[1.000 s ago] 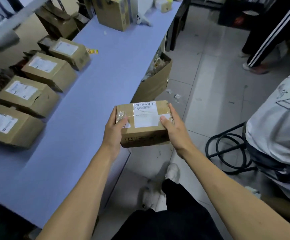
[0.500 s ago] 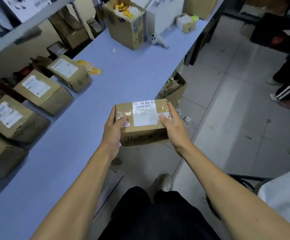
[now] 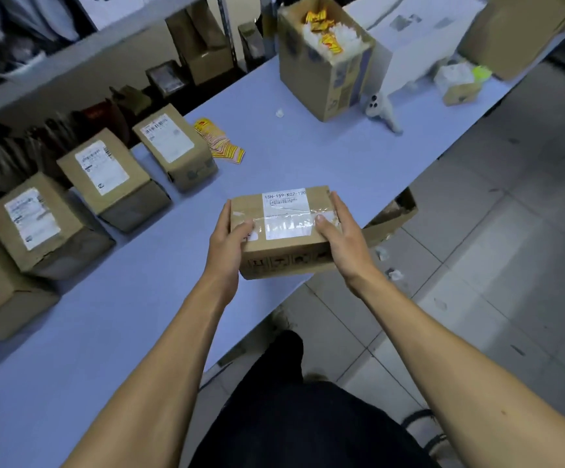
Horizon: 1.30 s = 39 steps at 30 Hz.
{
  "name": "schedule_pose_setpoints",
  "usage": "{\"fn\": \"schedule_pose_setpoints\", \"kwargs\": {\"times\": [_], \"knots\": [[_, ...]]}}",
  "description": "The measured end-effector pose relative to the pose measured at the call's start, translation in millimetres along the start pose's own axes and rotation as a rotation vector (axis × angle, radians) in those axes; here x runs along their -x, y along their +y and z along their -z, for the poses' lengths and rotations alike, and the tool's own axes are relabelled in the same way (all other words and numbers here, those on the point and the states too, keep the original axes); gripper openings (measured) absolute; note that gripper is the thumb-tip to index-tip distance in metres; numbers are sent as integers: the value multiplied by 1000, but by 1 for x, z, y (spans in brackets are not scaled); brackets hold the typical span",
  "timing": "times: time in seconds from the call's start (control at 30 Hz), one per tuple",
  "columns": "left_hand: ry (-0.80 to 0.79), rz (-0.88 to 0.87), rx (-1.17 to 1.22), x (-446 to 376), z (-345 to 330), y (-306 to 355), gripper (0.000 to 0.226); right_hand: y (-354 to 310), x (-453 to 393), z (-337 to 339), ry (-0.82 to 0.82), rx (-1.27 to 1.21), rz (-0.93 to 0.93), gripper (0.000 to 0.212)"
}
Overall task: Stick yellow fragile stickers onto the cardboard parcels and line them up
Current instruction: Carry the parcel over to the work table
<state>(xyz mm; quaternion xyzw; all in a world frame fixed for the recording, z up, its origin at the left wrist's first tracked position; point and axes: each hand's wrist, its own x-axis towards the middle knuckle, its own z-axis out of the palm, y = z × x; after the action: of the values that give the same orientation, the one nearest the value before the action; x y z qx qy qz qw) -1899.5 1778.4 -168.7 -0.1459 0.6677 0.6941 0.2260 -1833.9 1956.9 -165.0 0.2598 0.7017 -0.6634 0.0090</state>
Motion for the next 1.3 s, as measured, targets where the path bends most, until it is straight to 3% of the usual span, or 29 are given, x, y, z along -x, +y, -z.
{"fn": "schedule_pose_setpoints", "kwargs": {"times": [0.47,0.77,1.1,1.3], "knots": [[165,70,68,-93,2,9,62,-24,-132,-20,-256,237,-88,61],[387,114,130,-117,-33,9,62,-35,-208,-10,-512,366,-103,62],[622,134,151,-119,-52,11,63,-42,-250,-21,-813,628,38,67],[642,171,72,-111,-29,-6,67,-27,-244,-46,-926,743,107,72]]}}
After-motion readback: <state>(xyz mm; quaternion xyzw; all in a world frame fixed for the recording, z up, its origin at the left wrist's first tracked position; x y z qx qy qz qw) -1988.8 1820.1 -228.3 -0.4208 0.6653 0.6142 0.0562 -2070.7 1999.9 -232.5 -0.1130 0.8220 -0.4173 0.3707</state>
